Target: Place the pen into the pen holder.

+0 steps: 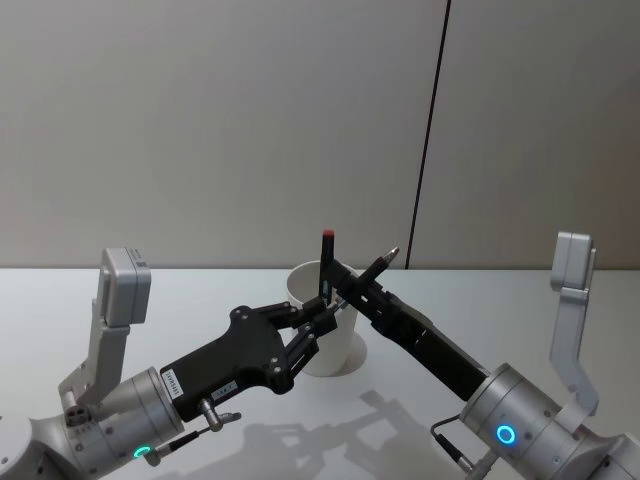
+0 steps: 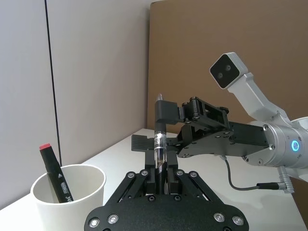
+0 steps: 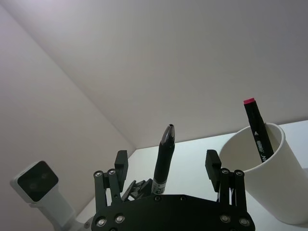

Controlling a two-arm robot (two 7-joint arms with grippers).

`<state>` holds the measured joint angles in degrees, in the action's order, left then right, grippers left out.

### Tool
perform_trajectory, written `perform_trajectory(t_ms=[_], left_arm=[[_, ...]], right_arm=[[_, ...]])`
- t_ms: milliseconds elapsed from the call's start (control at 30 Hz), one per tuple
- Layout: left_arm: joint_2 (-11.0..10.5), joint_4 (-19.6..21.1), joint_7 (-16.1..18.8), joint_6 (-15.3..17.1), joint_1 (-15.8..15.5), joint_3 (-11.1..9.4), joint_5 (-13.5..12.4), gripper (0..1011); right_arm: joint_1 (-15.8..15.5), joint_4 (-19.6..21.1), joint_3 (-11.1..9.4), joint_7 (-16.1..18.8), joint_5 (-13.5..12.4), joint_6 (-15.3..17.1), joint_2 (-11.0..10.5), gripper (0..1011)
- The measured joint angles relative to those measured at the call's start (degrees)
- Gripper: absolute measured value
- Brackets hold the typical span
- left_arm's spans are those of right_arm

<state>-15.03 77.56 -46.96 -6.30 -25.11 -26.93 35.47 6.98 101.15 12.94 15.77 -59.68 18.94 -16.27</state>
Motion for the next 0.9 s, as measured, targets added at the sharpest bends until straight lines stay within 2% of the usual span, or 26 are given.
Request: perform_trajectory(t_ms=[767, 900], left_arm=[[0.0, 0.0, 0.0, 0.0, 0.0, 0.0, 0.0, 146], [0.0, 0.0, 0.0, 0.0, 0.0, 0.0, 0.0, 146]], right_arm=[[-0.62, 0.39, 0.03, -0.3, -1.59, -2.06, 0.05, 999], [-0.71, 0.49, 0.03, -0.41, -1.67, -2.29, 0.02, 927]])
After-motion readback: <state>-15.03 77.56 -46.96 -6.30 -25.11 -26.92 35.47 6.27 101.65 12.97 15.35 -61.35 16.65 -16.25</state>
